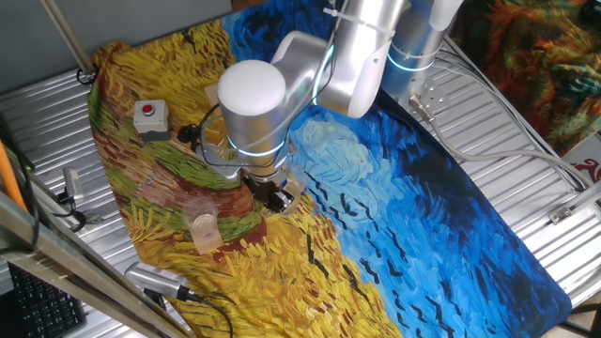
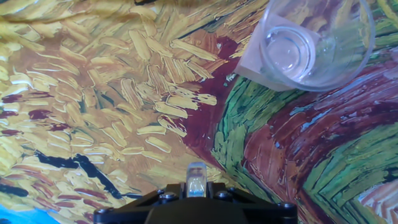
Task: Pour the water from one cup into another empty cup
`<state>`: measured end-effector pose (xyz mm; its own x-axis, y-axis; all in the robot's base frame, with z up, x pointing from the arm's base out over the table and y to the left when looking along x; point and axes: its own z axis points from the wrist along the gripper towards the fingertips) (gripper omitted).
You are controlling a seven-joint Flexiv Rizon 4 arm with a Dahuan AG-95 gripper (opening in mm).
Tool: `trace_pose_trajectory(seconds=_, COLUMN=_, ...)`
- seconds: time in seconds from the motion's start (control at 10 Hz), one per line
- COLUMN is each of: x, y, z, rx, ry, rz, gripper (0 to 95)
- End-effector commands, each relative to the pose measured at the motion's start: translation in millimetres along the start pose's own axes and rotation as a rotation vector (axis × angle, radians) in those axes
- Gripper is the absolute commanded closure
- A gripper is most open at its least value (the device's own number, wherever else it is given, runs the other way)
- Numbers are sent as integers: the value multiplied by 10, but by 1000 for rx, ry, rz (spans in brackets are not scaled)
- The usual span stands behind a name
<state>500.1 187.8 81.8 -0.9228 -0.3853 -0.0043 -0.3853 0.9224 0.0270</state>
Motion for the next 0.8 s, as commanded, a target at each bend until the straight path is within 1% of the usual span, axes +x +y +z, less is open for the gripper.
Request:
trace_pose_trajectory(seconds=0.1, x=9, y=0, z=5, rx=3, ry=-6, rz=-4, gripper=950)
trace_pose_trajectory(seconds=0.2, x=9, y=1, z=6, rx=3, ry=-18, rz=-7, gripper=950)
trace_pose_trajectory(seconds=0.3, x=4, y=3, z=10, rx=-8, ry=-25, rz=-5, gripper=950)
trace_pose_trajectory(seconds=0.4, x=1, y=5, z=12, rx=7, ry=2, rz=-9, gripper=950)
trace_pose_trajectory(seconds=0.5, x=1, y=5, z=12, rx=31, ry=19, rz=-19, gripper=950)
trace_pose_trajectory(seconds=0.6, x=0, y=5, z=12, rx=14, ry=5, rz=-21, gripper=950)
trace_pose_trajectory(seconds=0.7, x=-1, y=5, z=13, rx=23, ry=-8, rz=-30, gripper=950)
trace_pose_trajectory(seconds=0.8, x=-4, y=4, z=17, rx=-6, ry=-34, rz=-31, gripper=950)
